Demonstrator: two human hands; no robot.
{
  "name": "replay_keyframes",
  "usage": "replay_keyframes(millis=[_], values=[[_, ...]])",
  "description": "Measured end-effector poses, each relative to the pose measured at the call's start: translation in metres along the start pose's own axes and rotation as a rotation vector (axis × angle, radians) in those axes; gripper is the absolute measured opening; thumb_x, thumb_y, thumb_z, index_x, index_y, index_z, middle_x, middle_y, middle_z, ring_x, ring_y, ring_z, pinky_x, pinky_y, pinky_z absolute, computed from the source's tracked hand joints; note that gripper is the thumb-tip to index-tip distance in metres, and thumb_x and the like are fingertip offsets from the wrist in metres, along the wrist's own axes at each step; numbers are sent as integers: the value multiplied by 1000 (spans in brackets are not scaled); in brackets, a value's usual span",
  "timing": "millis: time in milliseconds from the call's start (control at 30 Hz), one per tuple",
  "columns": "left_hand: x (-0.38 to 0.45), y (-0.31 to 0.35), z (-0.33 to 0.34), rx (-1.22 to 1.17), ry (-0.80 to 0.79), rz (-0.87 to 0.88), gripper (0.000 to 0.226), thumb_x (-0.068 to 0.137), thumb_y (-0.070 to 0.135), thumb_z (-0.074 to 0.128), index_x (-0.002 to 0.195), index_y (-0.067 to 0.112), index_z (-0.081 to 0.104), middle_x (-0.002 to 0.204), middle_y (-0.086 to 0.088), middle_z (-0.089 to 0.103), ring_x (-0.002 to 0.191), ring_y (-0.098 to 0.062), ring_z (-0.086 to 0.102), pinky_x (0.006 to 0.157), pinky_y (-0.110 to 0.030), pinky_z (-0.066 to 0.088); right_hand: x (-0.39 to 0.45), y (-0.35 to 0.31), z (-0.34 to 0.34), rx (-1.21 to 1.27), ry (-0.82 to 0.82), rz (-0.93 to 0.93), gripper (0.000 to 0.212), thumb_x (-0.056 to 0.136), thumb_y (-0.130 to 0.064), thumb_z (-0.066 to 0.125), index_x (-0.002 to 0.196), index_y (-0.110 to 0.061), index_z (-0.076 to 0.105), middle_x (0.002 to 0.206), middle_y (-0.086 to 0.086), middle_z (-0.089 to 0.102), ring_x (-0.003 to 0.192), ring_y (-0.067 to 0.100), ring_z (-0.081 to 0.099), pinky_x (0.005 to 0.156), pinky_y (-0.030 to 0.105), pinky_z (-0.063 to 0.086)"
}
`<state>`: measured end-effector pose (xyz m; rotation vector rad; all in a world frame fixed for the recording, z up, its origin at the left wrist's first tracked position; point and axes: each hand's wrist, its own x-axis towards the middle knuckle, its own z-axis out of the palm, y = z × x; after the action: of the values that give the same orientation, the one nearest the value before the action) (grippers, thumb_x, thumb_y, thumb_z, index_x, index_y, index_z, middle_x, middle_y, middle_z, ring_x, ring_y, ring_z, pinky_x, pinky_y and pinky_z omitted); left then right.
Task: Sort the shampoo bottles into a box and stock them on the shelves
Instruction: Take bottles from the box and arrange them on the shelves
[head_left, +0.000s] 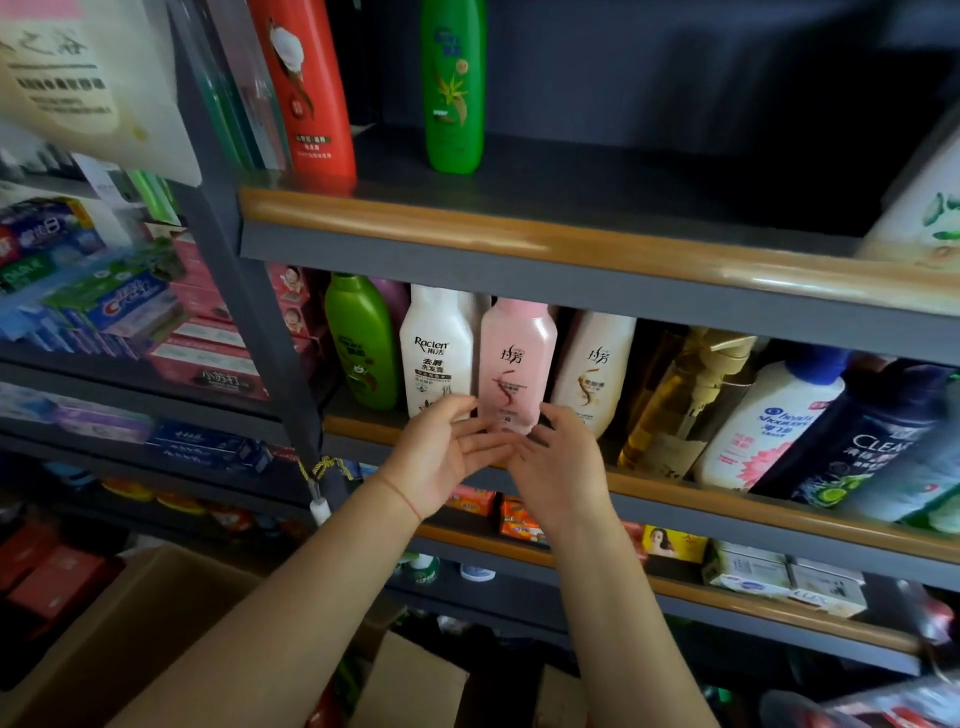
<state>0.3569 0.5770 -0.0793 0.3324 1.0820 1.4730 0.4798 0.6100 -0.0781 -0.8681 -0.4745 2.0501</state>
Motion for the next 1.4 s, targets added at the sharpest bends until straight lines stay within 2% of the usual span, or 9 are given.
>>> replay_keyframes(millis=[133, 367, 633, 733, 900, 1067, 1233, 1333, 1400], values=[[11, -1, -8, -106, -4, -90, 29, 101, 25, 46, 109, 2, 62, 88, -16, 71, 75, -22, 70, 66, -31, 61, 14, -1, 2, -86, 82, -41, 35, 95, 2, 53, 129, -1, 47, 121, 27, 62, 104, 32, 67, 89, 32, 57], [23, -1, 1, -133, -30, -128, 41, 102, 31, 44, 124, -1, 58, 84, -14, 70, 69, -20, 72, 63, -30, 60, 33, -9, 10, 300, 106, 120, 35, 94, -14, 49, 119, 11, 52, 119, 30, 62, 114, 41, 61, 108, 44, 44], [32, -3, 9, -126, -8, -111, 42, 102, 30, 48, 131, -1, 55, 101, -16, 64, 69, -20, 72, 65, -31, 60, 46, -8, 3, 243, 112, 64, 35, 94, -14, 49, 122, 7, 49, 126, 29, 59, 119, 40, 60, 109, 43, 43], [17, -3, 7, 24, 13, 15, 31, 101, 20, 50, 125, 3, 60, 103, -12, 68, 65, -21, 68, 64, -32, 60, 27, -4, 5, 55, 131, -29, 19, 99, -7, 45, 111, 3, 56, 124, 33, 58, 116, 39, 62, 98, 37, 53], [-20, -12, -71, 396, 278, 240, 20, 101, 11, 50, 106, 16, 69, 86, -5, 70, 52, -18, 62, 59, -34, 54, -4, 52, 11, -256, 129, -157, 15, 97, -4, 46, 104, -3, 58, 87, 14, 69, 74, 25, 70, 66, 34, 57], [-60, -56, -225, 500, 581, 45, 23, 103, 16, 47, 88, 15, 64, 77, -11, 62, 59, -19, 57, 52, -20, 47, 22, 198, 11, -792, -14, 353, 16, 100, -10, 45, 107, -3, 58, 80, 11, 63, 60, 21, 63, 57, 33, 55], [-129, -128, -382, 831, 916, -190, 29, 99, 36, 46, 111, 18, 66, 108, -2, 65, 102, -22, 62, 88, -32, 49, 39, 346, -28, -1139, -82, 740, 14, 102, -12, 46, 105, -3, 56, 80, 10, 63, 63, 20, 65, 57, 30, 54], [-166, -172, -439, 1282, 1191, -363, 45, 86, 33, 63, 127, 14, 59, 140, -21, 48, 136, -41, 38, 109, -58, 28, 53, 415, -54, -1256, -77, 851, 19, 104, -16, 44, 107, -3, 58, 94, 13, 66, 85, 27, 66, 70, 35, 54], [-181, -189, -455, 1255, 1294, -417, 71, 84, 29, 68, 147, 12, 39, 159, -25, 22, 148, -44, 17, 115, -63, 14, 62, 454, -73, -1365, -57, 866, 22, 103, -18, 46, 115, -4, 57, 100, 14, 64, 87, 26, 63, 70, 35, 52]])
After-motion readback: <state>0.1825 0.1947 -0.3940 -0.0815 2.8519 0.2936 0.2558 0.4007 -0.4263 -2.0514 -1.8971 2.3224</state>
